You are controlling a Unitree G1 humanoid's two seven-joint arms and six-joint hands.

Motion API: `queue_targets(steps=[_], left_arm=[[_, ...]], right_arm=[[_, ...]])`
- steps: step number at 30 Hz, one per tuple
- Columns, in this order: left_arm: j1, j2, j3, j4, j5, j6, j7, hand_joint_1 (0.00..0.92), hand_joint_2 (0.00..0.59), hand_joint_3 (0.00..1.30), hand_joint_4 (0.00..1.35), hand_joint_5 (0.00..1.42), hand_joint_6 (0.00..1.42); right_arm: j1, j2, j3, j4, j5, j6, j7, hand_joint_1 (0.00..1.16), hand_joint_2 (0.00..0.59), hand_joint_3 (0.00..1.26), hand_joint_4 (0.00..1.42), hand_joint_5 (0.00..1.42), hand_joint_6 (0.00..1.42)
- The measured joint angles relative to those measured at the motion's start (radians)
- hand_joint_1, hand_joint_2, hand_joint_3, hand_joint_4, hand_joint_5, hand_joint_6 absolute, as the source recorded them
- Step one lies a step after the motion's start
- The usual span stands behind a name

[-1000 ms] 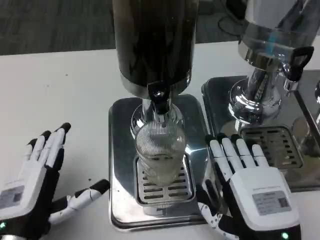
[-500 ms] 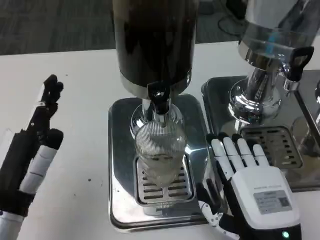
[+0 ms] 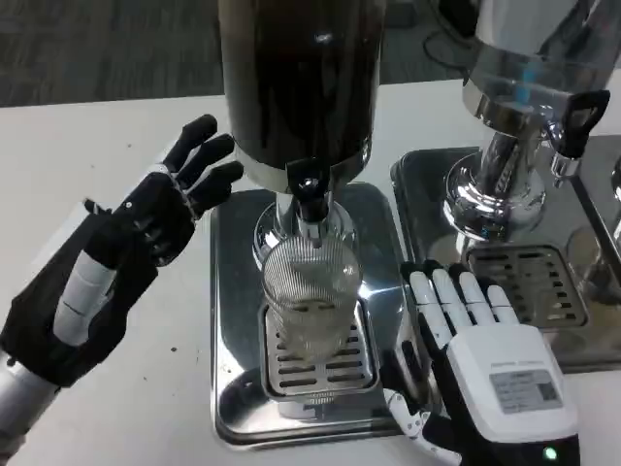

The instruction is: Grasp the cup under the faucet to collect the drink, then remove the cup.

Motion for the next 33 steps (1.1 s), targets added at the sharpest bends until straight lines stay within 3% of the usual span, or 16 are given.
queue_targets(steps=[8, 16, 27, 33], left_arm=[[-0.103, -0.045, 0.01, -0.023, 0.056, 0.081, -0.06, 0.0, 0.094, 0.0, 0.0, 0.07, 0.05], [-0.144, -0.109, -0.028, -0.016, 0.128, 0.101, -0.102, 0.0, 0.095, 0.0, 0.0, 0.08, 0.06], [-0.141, -0.123, -0.039, -0.048, 0.17, 0.105, -0.1, 0.0, 0.096, 0.0, 0.0, 0.1, 0.07], [-0.125, -0.099, -0.027, -0.089, 0.263, 0.051, -0.065, 0.0, 0.096, 0.0, 0.0, 0.1, 0.07]], right_arm=[[0.0, 0.011, -0.003, 0.002, 0.015, 0.004, 0.0, 0.34, 0.416, 0.0, 0.0, 0.0, 0.04], [0.015, 0.032, -0.004, 0.002, 0.016, 0.022, -0.002, 0.34, 0.416, 0.0, 0.0, 0.0, 0.05], [0.015, 0.034, -0.004, 0.002, 0.034, 0.023, -0.002, 0.34, 0.413, 0.0, 0.0, 0.0, 0.06], [0.014, 0.034, -0.002, 0.002, 0.034, 0.023, -0.002, 0.34, 0.414, 0.0, 0.0, 0.0, 0.06]])
